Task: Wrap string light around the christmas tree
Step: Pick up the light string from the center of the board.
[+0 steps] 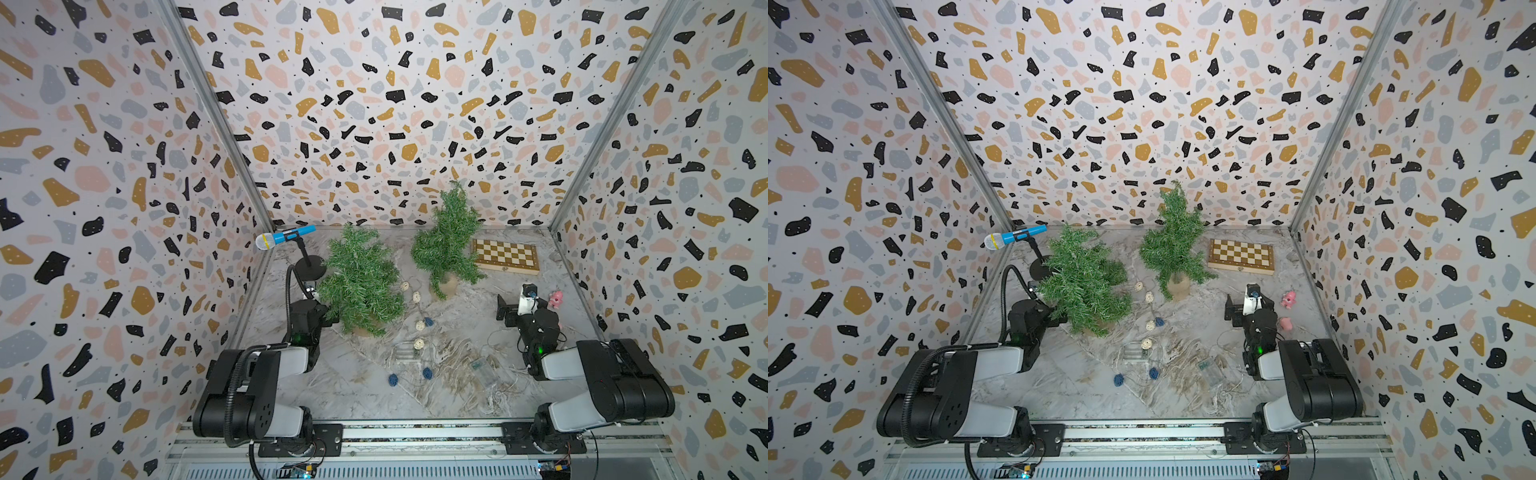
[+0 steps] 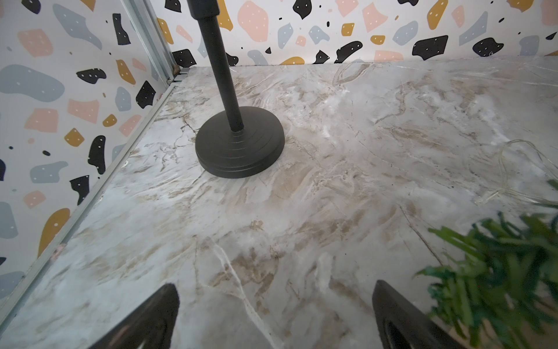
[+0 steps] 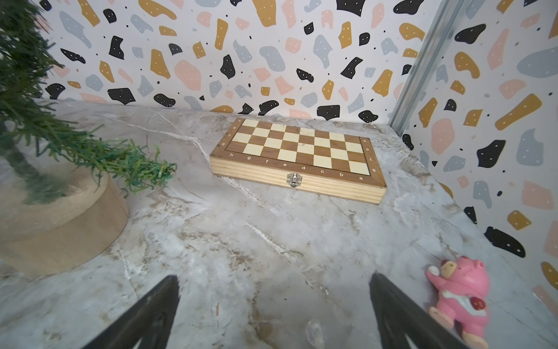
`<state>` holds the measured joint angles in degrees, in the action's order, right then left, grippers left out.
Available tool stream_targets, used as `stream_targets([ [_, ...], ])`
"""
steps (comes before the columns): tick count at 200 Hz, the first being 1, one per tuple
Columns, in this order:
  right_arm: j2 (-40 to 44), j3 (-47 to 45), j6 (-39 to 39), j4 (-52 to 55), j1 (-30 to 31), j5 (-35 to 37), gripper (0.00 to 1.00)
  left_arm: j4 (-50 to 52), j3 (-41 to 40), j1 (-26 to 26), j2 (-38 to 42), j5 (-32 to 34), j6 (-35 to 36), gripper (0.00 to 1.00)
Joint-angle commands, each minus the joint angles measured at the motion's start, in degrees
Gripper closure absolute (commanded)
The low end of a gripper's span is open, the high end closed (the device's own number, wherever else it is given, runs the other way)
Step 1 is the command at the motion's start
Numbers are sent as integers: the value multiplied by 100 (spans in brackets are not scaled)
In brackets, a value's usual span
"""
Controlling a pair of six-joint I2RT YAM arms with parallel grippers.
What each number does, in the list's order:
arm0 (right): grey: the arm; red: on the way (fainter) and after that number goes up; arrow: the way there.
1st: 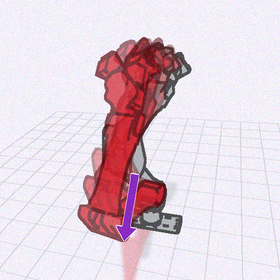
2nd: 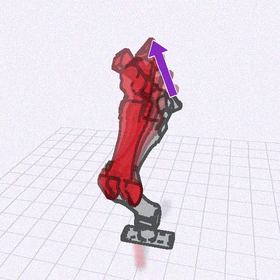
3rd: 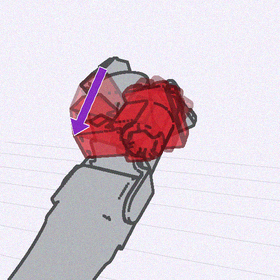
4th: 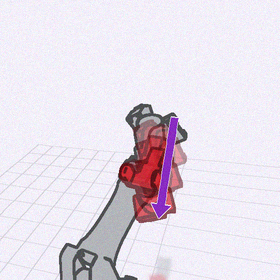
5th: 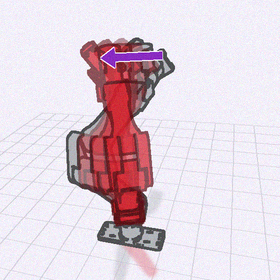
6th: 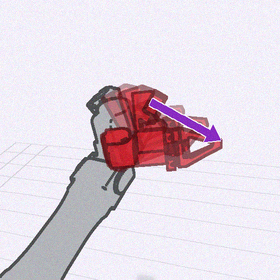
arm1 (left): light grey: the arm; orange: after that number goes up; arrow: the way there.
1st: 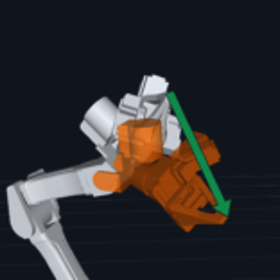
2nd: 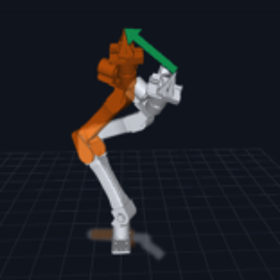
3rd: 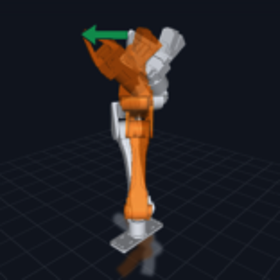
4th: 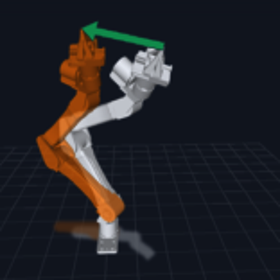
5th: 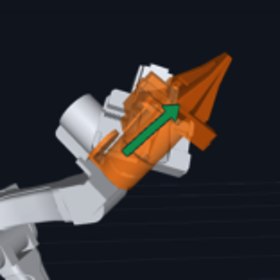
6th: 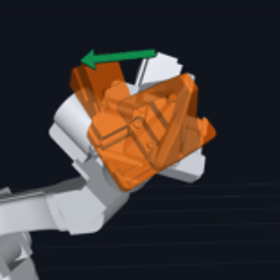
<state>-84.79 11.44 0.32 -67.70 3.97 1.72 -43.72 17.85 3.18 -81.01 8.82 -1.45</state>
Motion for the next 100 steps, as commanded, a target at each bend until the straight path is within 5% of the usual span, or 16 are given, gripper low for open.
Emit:
stream_targets([
  [1, 15, 141, -2, -49, -39, -66, 1, -142, 157, -80, 12, -120, -13, 1],
  [100, 283, 350, 44, 533, -12, -104, 1, 3, 195, -72, 97, -43, -33, 1],
])
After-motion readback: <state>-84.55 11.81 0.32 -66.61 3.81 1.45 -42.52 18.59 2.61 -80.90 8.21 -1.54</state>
